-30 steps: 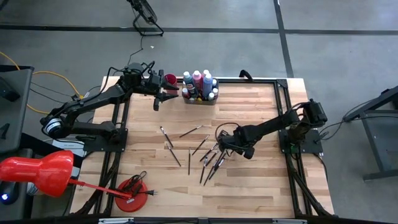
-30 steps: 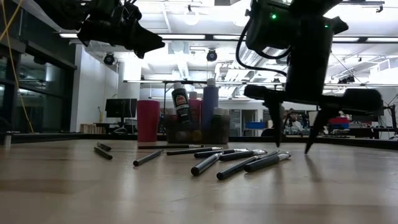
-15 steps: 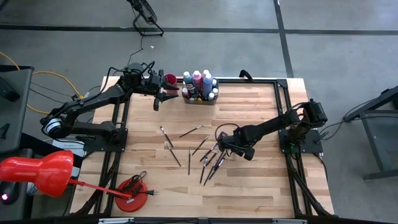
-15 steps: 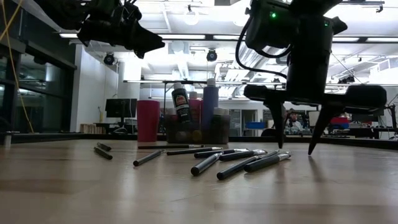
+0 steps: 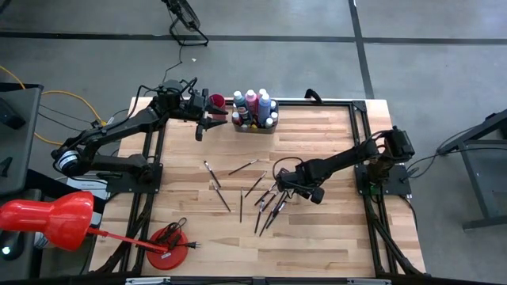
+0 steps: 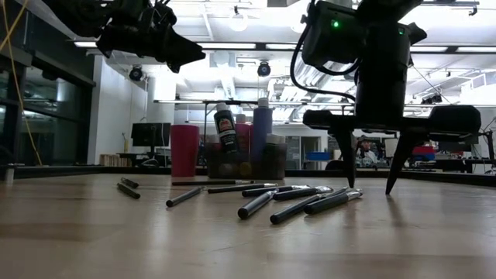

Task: Pick & Place Paint Supplies
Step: Put the black paint brush into the pink cup

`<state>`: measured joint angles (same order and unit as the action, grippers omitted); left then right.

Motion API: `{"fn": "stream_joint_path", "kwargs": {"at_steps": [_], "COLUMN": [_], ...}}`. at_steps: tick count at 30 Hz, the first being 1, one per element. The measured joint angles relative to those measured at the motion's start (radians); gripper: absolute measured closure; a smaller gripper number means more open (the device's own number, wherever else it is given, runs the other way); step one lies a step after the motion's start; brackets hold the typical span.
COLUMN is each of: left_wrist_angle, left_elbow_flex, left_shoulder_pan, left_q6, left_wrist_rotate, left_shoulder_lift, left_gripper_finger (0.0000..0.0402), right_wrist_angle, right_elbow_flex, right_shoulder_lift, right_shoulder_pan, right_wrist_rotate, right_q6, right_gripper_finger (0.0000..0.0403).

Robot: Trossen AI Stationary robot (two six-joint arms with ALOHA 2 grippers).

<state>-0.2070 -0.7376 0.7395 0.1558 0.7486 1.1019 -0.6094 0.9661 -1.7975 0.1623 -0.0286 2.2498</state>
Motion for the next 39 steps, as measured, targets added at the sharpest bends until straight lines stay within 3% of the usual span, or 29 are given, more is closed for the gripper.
{"fn": "stream_joint_path", "kwargs": {"at_steps": [4, 14, 21, 31, 39], "left_wrist_angle": [0.0, 0.0, 0.0, 0.0, 0.001], "left_elbow_flex": [0.0, 0.0, 0.0, 0.0, 0.0], "left_shoulder_pan": [0.0, 0.0, 0.0, 0.0, 0.0], "left_q6": [0.0, -0.001, -0.003, -0.007, -0.009], "left_wrist_rotate": [0.0, 0.0, 0.0, 0.0, 0.0], "left_shoulder_lift": [0.0, 0.0, 0.0, 0.0, 0.0], "left_gripper_finger": [0.025, 0.025, 0.025, 0.025, 0.025], "right_wrist_angle": [-0.001, -0.021, -0.027, -0.031, -0.111], "right_elbow_flex": [-0.001, -0.005, -0.006, -0.008, -0.012], "right_shoulder_lift": [-0.001, -0.001, -0.001, 0.017, 0.08], "right_shoulder_pan": [0.0, 0.002, 0.002, 0.005, -0.003], "right_wrist_rotate": [0.004, 0.014, 0.012, -0.011, -0.153], "right_q6": [-0.003, -0.037, -0.064, -0.115, -0.131], "right_gripper_finger": [0.023, 0.0337, 0.0391, 0.0399, 0.04]}}
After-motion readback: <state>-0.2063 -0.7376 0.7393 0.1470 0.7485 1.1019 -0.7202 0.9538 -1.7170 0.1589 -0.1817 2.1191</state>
